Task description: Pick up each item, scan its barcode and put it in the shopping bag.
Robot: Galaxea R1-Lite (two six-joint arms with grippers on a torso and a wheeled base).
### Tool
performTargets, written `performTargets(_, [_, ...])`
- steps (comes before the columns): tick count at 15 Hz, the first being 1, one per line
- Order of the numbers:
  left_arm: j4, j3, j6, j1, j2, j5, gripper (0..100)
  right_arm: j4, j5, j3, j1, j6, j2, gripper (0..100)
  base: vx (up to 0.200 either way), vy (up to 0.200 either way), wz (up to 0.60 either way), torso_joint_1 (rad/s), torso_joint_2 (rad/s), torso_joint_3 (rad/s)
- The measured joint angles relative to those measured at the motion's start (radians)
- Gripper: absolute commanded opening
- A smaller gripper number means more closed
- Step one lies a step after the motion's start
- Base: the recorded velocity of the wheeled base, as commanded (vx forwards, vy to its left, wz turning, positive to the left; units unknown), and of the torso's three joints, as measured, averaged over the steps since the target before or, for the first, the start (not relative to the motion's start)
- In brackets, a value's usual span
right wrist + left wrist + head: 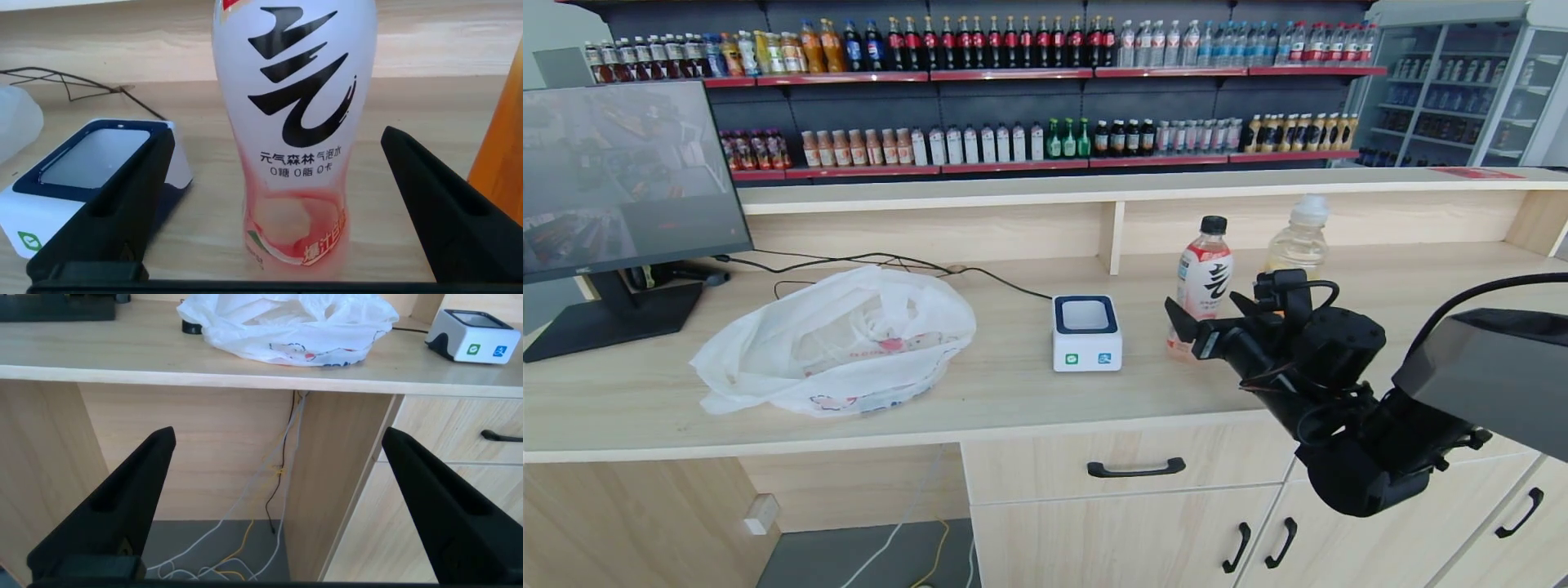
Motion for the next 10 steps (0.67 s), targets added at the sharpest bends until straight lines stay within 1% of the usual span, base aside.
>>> performTargets(10, [0.0,0.0,0.0,0.0,0.0,0.0,100,0.0,0.001,-0.157,-0.006,0.002,0.088,100,0.0,0.0,0.0,0.0,0.0,0.0])
